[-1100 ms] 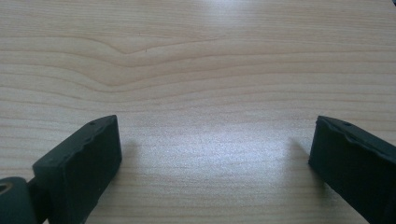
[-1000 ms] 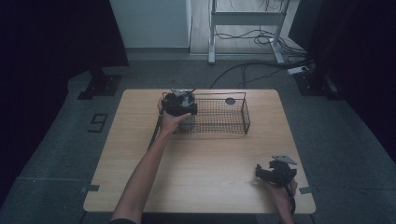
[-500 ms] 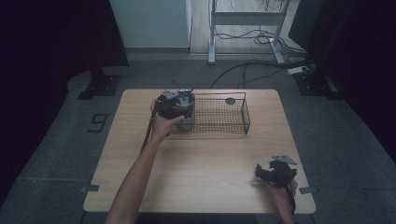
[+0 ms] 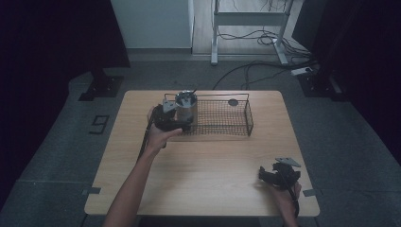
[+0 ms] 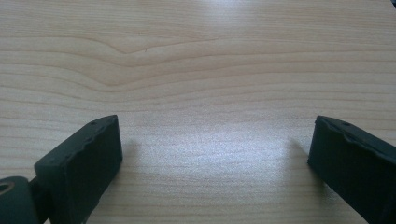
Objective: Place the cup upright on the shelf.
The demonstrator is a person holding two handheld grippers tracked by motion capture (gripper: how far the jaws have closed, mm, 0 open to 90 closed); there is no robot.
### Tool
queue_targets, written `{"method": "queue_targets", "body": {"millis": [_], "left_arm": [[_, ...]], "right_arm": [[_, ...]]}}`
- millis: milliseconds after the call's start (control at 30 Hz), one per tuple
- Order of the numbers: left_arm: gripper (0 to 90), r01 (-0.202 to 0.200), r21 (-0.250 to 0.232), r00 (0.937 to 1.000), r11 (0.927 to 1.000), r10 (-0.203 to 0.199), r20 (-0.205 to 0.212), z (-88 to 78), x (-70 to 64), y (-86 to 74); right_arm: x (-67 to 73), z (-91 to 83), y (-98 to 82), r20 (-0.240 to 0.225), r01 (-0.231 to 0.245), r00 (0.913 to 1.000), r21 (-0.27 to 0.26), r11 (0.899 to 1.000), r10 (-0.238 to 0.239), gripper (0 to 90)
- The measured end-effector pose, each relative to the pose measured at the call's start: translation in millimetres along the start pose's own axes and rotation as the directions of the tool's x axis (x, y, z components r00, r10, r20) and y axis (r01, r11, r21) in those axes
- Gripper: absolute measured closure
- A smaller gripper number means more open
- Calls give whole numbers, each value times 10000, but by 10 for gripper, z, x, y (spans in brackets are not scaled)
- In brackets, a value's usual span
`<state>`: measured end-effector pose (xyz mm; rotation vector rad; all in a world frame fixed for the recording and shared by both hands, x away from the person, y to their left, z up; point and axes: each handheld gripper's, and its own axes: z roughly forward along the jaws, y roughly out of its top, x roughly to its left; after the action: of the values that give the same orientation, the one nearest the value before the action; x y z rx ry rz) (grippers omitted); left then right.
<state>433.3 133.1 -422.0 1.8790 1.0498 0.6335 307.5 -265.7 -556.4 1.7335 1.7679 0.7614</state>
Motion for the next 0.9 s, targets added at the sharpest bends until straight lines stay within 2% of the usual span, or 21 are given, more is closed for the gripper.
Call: {"method": "queue_targets", "body": {"millis": [200, 233, 333, 433, 467, 533, 567, 600, 900], "left_arm": [[0, -156, -192, 9993, 9997, 162, 333, -227, -110, -98], [0, -296, -122, 9988, 9995, 301, 395, -298, -154, -142], [0, -330, -106, 9984, 9994, 335, 464, -370, -191, -199], [0, -227, -71, 9974, 9997, 231, 682, -494, -259, -356], [0, -227, -71, 9974, 9997, 231, 682, -494, -259, -356], [0, -80, -25, 9955, 10000, 82, 939, -546, -286, -451], [0, 7, 78, 9935, 10000, -16, 1135, -583, -310, -550], [0, 7, 78, 9935, 10000, -16, 1135, -583, -310, -550], [0, 332, 586, 9921, 9977, -401, 1192, -668, -307, -965]], "right_arm": [[0, -2, 1, 4, 3, 10000, 22, 10000, -3, 27], [1, 0, 1, 6, 0, 10000, 1, 10000, 0, 27], [2, 0, 2, 7, -16, 10000, 4, 10000, 16, 27], [2, -1, 2, 3, -23, 10000, 6, 10000, 23, 27], [2, -1, 2, 3, -23, 10000, 6, 10000, 23, 27], [1, -2, 1, 1, -3, 10000, 12, 10000, 3, 28], [1, -2, 1, 0, -4, 10000, 12, 10000, 4, 28], [1, -2, 1, 0, -4, 10000, 12, 10000, 4, 28], [2, -1, 1, -1, -7, 10000, 9, 10000, 7, 28]]}}
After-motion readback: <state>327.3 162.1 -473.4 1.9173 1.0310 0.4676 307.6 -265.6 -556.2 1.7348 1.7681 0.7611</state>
